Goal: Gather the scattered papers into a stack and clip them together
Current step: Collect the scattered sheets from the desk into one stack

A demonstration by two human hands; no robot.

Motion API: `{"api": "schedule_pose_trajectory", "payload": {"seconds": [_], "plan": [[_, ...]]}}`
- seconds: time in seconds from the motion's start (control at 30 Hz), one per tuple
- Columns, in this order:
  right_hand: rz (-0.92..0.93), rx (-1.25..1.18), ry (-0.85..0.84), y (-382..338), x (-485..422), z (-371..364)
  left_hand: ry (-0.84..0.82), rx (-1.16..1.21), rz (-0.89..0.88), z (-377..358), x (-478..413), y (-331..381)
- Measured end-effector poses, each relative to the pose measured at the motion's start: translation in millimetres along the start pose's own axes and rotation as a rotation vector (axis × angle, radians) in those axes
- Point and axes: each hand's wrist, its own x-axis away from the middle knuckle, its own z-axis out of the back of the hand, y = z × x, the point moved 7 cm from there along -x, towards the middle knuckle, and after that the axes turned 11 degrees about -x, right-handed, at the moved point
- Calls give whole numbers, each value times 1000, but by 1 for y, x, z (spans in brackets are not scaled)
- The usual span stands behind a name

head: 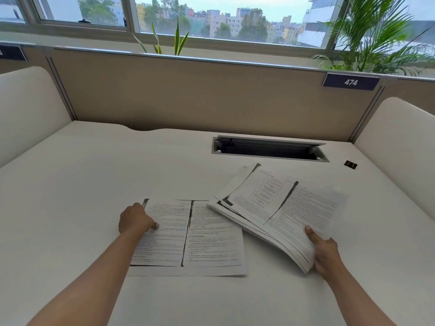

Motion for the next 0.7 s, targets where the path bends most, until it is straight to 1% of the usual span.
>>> {"api": "schedule_pose_trajectory", "payload": {"seconds": [0.17,0.37,0.53,0.63,0.7], "plan": [[16,-2,-15,0,0,0,39,-59,108,1,4,-16],[15,23,-24,2,-2,0,13,14,155,-3,3,-19],[22,24,-13,1,-1,1,-49,139,161,-9,-1,-18],[43,51,-9,0,-1,3,-73,136,126,-9,2,-18],[72,81,-2,-2,-1,3,-69,198,102,-9,4,-18]]}}
